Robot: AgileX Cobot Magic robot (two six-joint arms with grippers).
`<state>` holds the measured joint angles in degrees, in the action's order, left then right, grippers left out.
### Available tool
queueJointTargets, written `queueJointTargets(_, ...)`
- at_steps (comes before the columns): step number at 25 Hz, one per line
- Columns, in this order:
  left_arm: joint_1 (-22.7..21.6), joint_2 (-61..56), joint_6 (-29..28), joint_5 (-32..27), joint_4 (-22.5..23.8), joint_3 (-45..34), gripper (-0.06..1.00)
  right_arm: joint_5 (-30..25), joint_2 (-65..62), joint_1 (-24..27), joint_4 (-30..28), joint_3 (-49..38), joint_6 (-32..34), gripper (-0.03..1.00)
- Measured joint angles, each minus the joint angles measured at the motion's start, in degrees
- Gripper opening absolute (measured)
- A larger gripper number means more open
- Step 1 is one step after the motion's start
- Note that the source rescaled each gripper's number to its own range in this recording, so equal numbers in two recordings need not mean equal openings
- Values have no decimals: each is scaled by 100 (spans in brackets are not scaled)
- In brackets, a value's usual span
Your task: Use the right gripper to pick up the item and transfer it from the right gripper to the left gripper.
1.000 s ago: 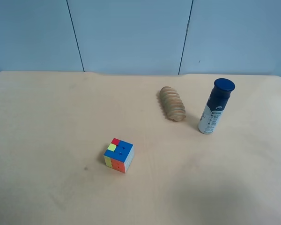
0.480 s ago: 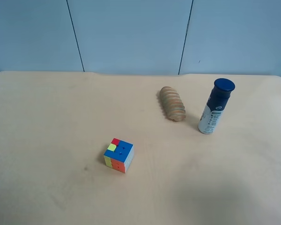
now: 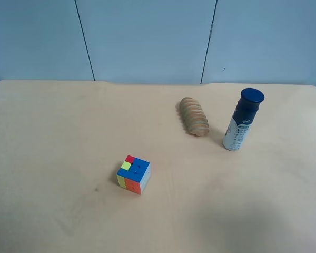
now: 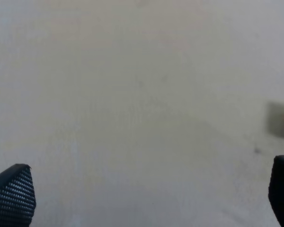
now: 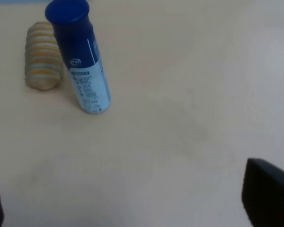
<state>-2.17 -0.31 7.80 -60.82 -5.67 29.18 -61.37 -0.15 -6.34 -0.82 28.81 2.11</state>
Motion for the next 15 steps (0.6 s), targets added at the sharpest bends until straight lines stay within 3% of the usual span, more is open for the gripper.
queueJointTargets(15,0,0,0,0,0,0,100,2,0,0,82,0,45,100)
